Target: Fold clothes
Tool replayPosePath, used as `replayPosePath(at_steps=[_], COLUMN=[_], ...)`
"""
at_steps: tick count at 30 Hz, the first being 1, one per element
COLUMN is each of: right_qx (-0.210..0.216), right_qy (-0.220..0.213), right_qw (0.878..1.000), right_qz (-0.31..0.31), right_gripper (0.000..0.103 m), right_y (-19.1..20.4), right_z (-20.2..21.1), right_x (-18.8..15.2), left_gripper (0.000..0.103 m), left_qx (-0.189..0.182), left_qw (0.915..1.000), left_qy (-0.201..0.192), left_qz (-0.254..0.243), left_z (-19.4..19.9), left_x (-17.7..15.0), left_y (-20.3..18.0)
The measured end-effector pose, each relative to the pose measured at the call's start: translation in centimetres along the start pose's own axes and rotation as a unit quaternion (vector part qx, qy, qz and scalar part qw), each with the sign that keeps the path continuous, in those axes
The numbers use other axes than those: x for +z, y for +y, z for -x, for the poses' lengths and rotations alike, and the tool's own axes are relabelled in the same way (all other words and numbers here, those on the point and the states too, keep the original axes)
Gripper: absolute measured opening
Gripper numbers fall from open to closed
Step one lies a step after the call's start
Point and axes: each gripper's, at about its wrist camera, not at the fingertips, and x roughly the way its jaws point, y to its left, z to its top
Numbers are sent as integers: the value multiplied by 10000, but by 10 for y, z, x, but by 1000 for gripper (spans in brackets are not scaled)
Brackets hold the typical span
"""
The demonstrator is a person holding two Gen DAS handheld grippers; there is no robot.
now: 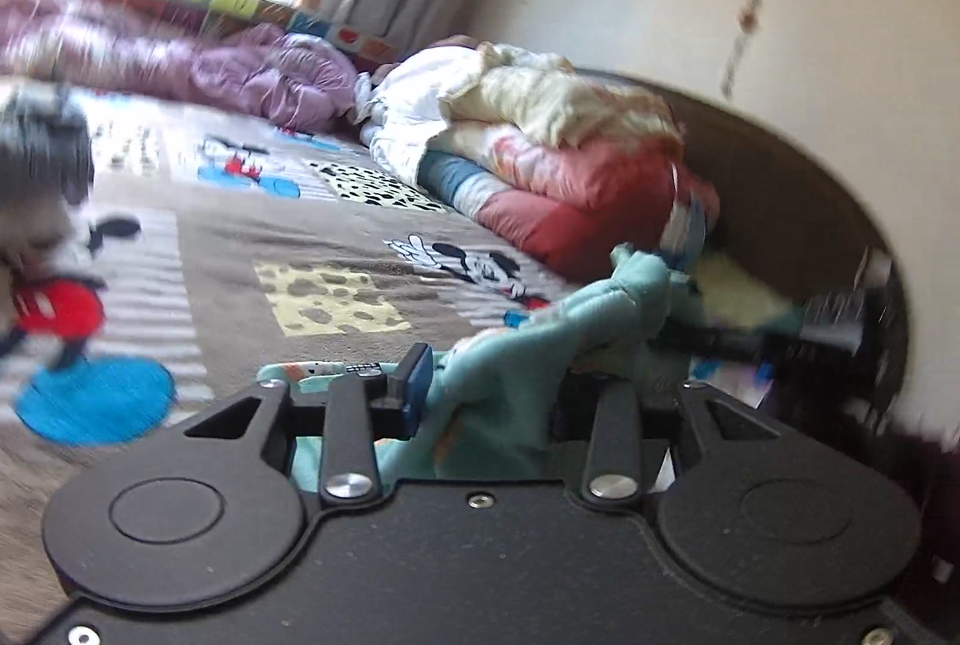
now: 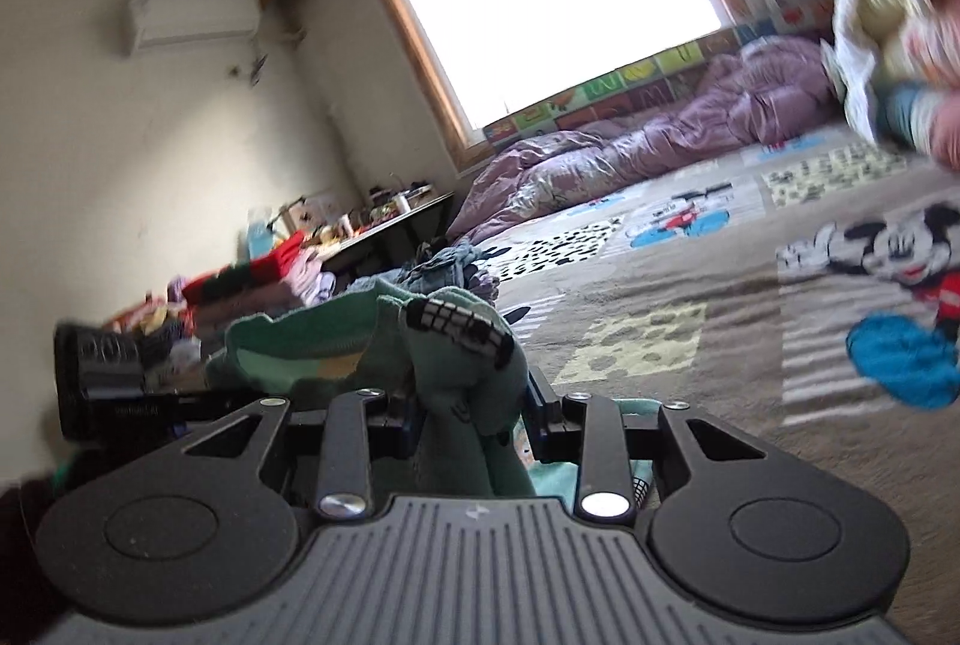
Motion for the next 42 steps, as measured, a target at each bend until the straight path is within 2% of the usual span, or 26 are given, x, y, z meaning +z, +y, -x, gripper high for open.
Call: replayPosePath(at_steps=[4, 9, 16, 19, 25, 30, 32, 39, 42], right_qx=[40, 71, 225, 286, 286, 32, -35, -216, -400], right_qy=[-49, 98, 211, 199, 180, 329, 372, 318, 282], right_qw=[9971, 9913, 9768, 9703, 9663, 9606, 9625, 9690, 9738], right_qz=[-753, -1311, -2121, -2393, -2554, -2761, -2686, -2440, -2221], right_gripper=[34, 34, 34, 34, 32, 32, 32, 33, 36], right_y=[-34, -65, -98, -110, -120, -130, -128, -118, -109], right_z=[-26, -55, -85, -95, -112, -122, -124, -126, -124], right_x=[0, -2, -16, -22, -25, -32, -33, -32, -30], left_gripper=[36, 35, 29, 28, 28, 28, 28, 28, 30], left_qx=[-251, -396, -272, -229, -171, -128, -98, 122, 253], left_qw=[9955, 9767, 9560, 9535, 9488, 9431, 9419, 9489, 9531], left_qy=[-167, -377, -449, -418, -321, -28, -8, 25, -37], left_qz=[904, 2074, 2887, 2977, 3137, 3322, 3357, 3152, 3015], left_z=[-15, -27, -42, -45, -53, -62, -61, -61, -57], left_x=[4, -3, -11, -12, -16, -22, -23, -23, -21], left_y=[35, 79, 115, 122, 138, 147, 149, 144, 140])
